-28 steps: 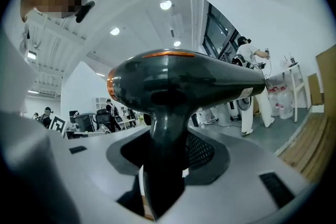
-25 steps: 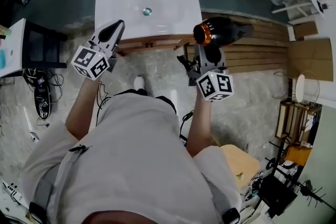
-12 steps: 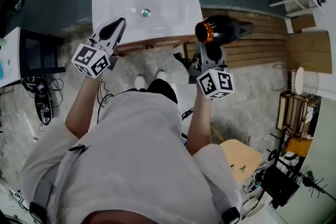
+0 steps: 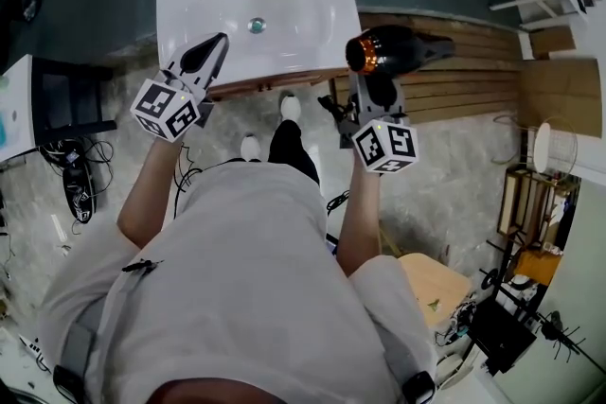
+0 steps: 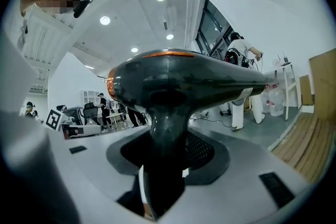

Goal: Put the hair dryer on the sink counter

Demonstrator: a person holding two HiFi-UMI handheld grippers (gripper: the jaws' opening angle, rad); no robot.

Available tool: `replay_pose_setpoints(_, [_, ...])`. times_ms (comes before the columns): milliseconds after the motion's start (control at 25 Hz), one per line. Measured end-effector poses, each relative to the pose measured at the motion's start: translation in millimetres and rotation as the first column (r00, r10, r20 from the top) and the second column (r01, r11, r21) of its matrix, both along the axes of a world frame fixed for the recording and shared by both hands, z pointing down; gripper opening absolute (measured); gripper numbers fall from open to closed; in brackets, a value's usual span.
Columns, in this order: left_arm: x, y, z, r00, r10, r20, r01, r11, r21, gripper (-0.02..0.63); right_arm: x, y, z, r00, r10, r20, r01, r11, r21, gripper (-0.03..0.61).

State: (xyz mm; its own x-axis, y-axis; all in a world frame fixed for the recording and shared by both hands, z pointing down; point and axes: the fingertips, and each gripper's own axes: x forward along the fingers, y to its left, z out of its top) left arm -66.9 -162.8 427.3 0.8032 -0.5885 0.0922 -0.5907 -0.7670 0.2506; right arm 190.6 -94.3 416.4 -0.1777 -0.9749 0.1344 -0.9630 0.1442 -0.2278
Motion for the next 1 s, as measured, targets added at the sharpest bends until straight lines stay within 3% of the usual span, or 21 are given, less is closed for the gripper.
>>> replay_pose_setpoints(440, [66.7,-46.5,3.0,1.0,0.003,0.02,-0.003,1.0,-0.028,-0.002,29.6,-73.4,12.1,0.996,-0.093,0.012,0.094,0.995,-0.045,0.184])
replay_pose_setpoints(1000, [113.3,-106.4,15.3,0.998,-0.039,0.043,0.041,0.998,-0.054,-0.002,21.5,-189.8,37.2,0.965,-0.26,0.026,0.261,0.957,-0.128,0.184])
